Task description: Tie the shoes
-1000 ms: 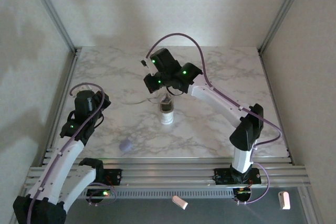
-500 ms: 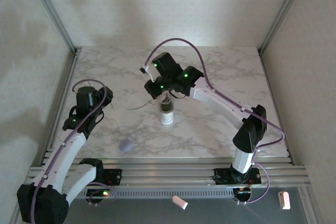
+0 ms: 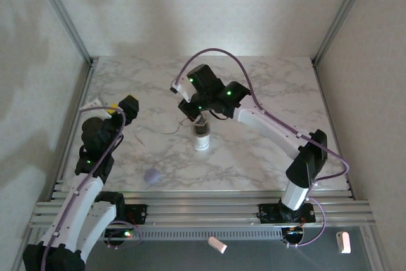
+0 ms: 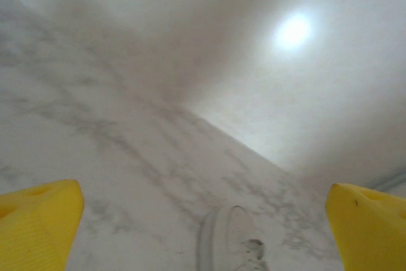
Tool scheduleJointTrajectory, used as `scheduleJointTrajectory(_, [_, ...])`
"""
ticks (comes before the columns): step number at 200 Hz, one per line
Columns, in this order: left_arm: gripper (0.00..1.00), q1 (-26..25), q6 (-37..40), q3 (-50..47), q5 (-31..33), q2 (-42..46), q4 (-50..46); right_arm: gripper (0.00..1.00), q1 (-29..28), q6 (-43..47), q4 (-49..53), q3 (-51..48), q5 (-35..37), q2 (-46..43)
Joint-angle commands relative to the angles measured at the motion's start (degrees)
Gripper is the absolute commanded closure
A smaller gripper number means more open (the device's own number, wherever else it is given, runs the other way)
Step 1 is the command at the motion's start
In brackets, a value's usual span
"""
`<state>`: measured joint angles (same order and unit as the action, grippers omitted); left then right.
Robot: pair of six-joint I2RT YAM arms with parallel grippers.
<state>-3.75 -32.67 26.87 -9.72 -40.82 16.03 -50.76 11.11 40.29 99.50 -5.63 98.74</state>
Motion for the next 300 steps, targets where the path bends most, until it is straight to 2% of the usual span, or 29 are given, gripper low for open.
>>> scheduleJointTrajectory(1, [0.00, -2.3, 4.8, -3.9, -9.9, -2.7, 21.1, 1.00, -0.1, 8.5, -0.1, -4.3, 0.3, -4.2])
scheduleJointTrajectory(17, [0.01, -5.5, 9.1, -3.6, -13.1, -5.7, 23.5, 1.00, -0.1, 13.3, -3.3, -9.0, 0.6, -6.9])
scheduleJointTrajectory(32, [0.06, -8.2, 14.9, -4.6, -17.2, -7.1, 26.3, 1.00, 0.6, 14.5, -1.8, -9.2, -0.7, -7.7])
scheduleJointTrajectory(47, [0.12, -10.7, 20.3, -7.1, -19.8, -7.5, 29.8, 1.00, 2.1, 14.3, 1.4, -8.1, -6.0, -7.9])
scheduleJointTrajectory(77, [0.16, -15.5, 27.0, -12.0, -20.7, -8.5, 36.2, 1.00, 5.4, 10.9, 5.1, -7.4, -17.9, -8.7])
scheduleJointTrajectory(109, [0.18, -18.9, 36.3, -12.0, -21.5, -9.7, 34.1, 1.00, 10.0, 4.9, 9.2, -5.0, -27.3, -7.5])
scheduleJointTrajectory(139, [0.18, -21.0, 45.0, -10.7, -23.7, -12.3, 34.0, 1.00, 10.5, 4.2, 13.0, -5.0, -32.9, -7.1])
scheduleJointTrajectory(180, [0.21, -24.0, 52.2, -4.1, -24.5, -17.7, 25.3, 1.00, 10.5, 3.5, 11.9, -7.8, -34.0, -9.8])
scheduleJointTrajectory(239, [0.26, -28.4, 56.9, 1.6, -21.6, -23.2, 20.7, 1.00, 10.4, 3.5, 13.0, -8.3, -33.6, -9.3])
scheduleJointTrajectory(300, [0.42, -29.7, 59.3, 5.7, -21.0, -24.7, 17.9, 1.00, 10.2, 4.0, 15.1, -8.4, -32.9, -8.4])
